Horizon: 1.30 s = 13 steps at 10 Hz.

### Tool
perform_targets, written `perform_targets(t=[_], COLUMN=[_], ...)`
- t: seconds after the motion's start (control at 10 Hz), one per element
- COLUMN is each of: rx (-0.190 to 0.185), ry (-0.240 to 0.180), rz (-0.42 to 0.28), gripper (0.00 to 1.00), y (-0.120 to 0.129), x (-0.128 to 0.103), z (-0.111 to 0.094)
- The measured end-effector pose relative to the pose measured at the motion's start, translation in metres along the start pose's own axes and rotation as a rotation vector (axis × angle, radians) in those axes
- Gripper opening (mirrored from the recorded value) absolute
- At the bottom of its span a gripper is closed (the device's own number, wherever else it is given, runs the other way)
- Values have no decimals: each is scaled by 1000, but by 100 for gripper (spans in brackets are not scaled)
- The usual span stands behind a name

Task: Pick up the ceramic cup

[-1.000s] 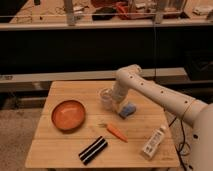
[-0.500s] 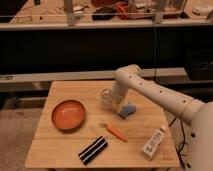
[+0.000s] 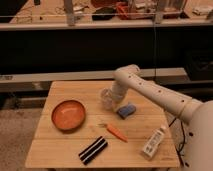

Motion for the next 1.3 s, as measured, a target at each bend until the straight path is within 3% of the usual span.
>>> perform_targets(t=[0.3, 0.4, 0.7, 1.3], rx=[6, 14, 19, 28], ry=[-1, 4, 16, 20], rz=[-3, -8, -17, -35], gripper=[21, 3, 1, 1], y=[1, 1, -4, -13], x=[2, 1, -4, -4], z=[1, -2, -30, -67])
